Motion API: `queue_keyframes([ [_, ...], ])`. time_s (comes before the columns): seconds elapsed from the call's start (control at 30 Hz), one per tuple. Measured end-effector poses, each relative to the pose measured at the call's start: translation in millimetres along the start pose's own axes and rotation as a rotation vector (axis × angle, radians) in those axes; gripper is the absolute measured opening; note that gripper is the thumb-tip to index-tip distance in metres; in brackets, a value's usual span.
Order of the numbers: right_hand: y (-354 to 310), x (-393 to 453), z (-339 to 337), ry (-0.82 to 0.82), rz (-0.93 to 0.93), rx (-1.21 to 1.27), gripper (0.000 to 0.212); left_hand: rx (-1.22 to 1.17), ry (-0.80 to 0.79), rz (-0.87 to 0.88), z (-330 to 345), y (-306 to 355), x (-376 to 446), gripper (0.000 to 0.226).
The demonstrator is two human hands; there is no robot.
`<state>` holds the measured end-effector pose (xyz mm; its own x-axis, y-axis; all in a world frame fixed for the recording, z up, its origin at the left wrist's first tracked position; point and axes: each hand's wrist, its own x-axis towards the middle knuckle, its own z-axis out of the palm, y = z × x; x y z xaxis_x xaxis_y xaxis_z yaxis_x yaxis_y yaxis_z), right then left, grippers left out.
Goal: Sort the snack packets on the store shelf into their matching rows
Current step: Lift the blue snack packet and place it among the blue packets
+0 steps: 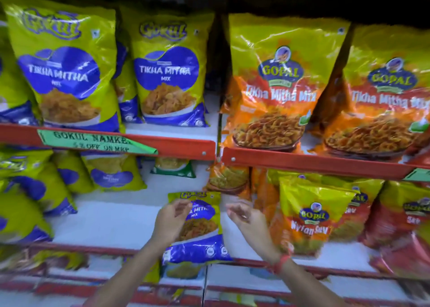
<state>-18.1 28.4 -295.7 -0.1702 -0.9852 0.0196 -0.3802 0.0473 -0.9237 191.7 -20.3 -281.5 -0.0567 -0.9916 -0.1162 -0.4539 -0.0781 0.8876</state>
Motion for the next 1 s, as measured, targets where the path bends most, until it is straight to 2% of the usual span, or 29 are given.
queue_keyframes([
  [0.07, 20.2, 11.0, 21.4, -0.005, 0.181, -0.006, 0.016, 0.124, 0.066, -0.137, -1.7, -26.3, 7.9, 0.037],
  [0.13, 31.8, 20.5, 40.4, -0.032, 0.445, 0.031, 0.014, 0.142, 0.063, -0.312, 2.4, -44.4, 14.4, 0.059],
  [0.2, 36.9, 28.8, 57.6, -0.069, 0.639, 0.073, 0.033, 0.059, 0.02, -0.488, 9.8, -56.7, 19.1, 0.072],
  [0.3, 38.5, 38.0, 80.8, -0.083, 0.772, 0.126, 0.069, -0.14, -0.007, -0.668, 18.1, -70.2, 26.8, 0.077],
  [0.33, 37.9, 37.8, 85.3, -0.068, 0.764, 0.118, 0.07, -0.185, -0.018, -0.682, 20.1, -72.6, 29.0, 0.076],
  [0.4, 38.0, 36.2, 90.1, -0.006, 0.717, 0.124, 0.05, -0.244, -0.038, -0.676, 19.6, -75.5, 31.5, 0.068],
  [0.5, 37.9, 29.6, 87.7, 0.024, 0.689, 0.178, 0.052, -0.295, -0.035, -0.629, 15.4, -78.0, 28.3, 0.046],
  [0.67, 23.2, 1.3, 74.3, -0.01, 0.572, 0.403, 0.037, -0.351, -0.061, -0.514, -2.3, -77.8, 4.3, 0.04],
  [0.83, 7.3, -16.7, 62.8, -0.039, 0.489, 0.461, 0.026, -0.456, -0.078, -0.391, -17.6, -69.3, -26.6, 0.034],
  [1.0, -4.2, -28.2, 60.4, -0.041, 0.461, 0.49, 0.026, -0.493, -0.044, -0.347, -24.3, -56.9, -43.9, 0.032],
])
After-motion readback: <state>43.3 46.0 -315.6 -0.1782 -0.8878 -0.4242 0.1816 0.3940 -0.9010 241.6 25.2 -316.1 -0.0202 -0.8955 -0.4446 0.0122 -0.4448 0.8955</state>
